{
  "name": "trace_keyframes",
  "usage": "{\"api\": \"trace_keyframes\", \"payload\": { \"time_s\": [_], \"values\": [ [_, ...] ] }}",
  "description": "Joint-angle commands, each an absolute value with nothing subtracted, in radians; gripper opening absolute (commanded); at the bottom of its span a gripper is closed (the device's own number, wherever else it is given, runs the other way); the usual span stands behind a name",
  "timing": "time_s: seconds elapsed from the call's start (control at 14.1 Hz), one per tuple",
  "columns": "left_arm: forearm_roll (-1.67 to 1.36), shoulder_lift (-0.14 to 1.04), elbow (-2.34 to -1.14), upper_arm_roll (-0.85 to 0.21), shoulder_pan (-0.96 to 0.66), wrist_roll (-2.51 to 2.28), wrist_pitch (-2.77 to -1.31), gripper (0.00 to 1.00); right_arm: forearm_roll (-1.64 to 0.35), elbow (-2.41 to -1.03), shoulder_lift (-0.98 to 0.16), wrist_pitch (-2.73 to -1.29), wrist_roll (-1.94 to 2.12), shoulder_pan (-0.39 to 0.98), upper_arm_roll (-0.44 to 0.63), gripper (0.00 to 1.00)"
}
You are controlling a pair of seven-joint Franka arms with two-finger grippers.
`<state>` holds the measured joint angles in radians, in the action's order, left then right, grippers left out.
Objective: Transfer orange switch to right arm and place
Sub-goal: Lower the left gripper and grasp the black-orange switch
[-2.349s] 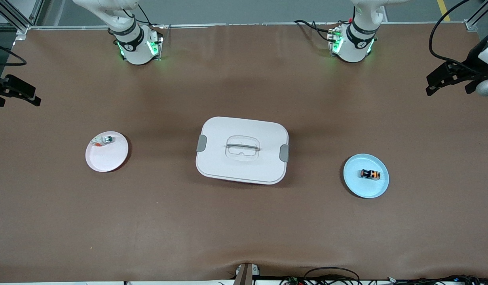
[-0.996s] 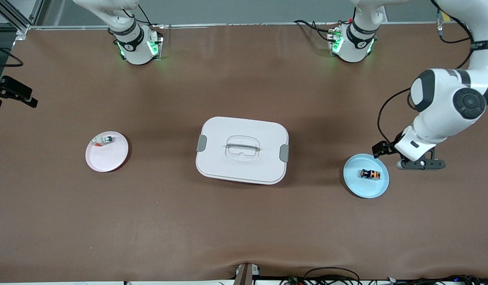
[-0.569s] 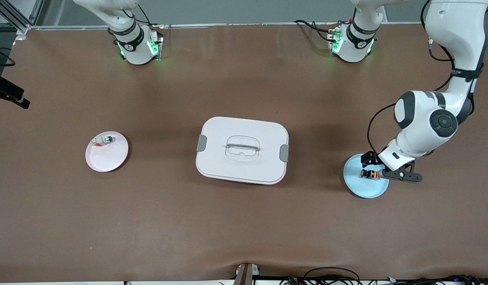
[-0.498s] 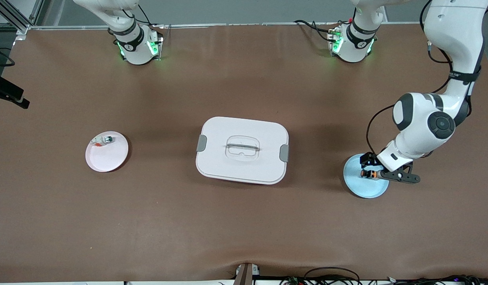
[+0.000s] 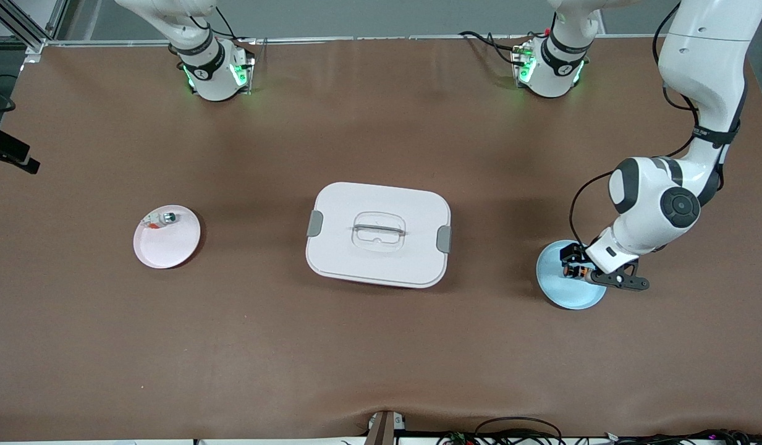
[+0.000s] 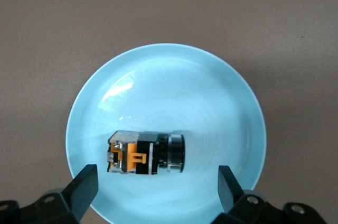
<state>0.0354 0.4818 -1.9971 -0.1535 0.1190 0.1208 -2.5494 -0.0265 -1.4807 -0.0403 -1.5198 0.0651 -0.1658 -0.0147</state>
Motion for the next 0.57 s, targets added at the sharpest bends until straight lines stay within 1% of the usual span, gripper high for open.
{"api": "trace_keyframes", "payload": {
  "time_s": [0.0,0.07,0.36,0.43,0.5],
  "values": [
    [0.054,0.514,-1.987,-0.149,0.126,0.132,-2.591,1.0,-0.04,-1.471,-0.067,-1.522,0.064,-0.176,-0.026,1.0],
    [0.054,0.529,-1.983,-0.15,0.124,0.132,-2.614,1.0,-0.028,-1.471,-0.087,-1.522,0.064,-0.17,-0.031,1.0],
    [0.052,0.555,-1.983,-0.15,0.126,0.132,-2.648,1.0,-0.035,-1.471,-0.106,-1.542,0.066,-0.173,-0.031,1.0],
    [0.054,0.563,-1.983,-0.15,0.126,0.132,-2.648,1.0,-0.025,-1.471,-0.141,-1.54,0.066,-0.17,-0.031,1.0],
    [0.054,0.566,-1.983,-0.15,0.127,0.133,-2.648,0.96,-0.025,-1.471,-0.155,-1.543,0.066,-0.173,-0.031,1.0]
  ]
}}
